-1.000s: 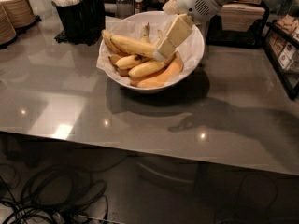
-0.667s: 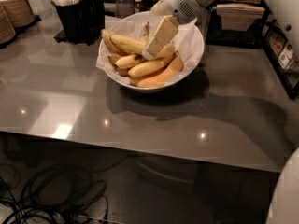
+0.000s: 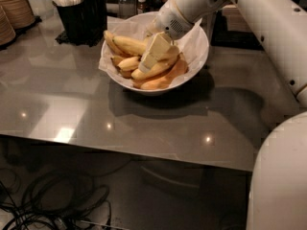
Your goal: Pick banana from white bowl
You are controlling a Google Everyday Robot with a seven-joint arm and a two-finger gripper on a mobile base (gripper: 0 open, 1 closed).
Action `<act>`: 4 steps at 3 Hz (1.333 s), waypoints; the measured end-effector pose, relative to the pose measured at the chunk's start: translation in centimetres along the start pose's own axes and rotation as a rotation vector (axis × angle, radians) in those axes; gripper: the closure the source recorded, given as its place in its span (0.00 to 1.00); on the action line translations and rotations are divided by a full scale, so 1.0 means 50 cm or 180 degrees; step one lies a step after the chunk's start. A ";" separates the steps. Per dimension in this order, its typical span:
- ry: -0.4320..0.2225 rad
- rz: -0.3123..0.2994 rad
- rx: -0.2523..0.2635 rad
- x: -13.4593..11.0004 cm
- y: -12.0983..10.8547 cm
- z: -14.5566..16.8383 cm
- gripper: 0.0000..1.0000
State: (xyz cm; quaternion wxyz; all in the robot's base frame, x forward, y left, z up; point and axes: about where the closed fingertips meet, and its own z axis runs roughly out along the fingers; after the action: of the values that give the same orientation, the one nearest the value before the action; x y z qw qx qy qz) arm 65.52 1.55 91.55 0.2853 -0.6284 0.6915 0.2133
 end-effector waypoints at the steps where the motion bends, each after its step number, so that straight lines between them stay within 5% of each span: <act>1: 0.0006 0.0007 -0.0009 0.002 0.000 0.004 0.00; 4: 0.0006 0.0007 -0.0010 0.002 0.000 0.004 0.64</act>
Offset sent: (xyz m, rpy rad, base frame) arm 0.0003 0.0004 -0.0022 -0.0015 0.0038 0.0001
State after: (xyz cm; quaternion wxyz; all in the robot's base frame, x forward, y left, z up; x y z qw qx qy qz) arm 65.56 1.60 91.32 0.2834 -0.6283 0.6921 0.2141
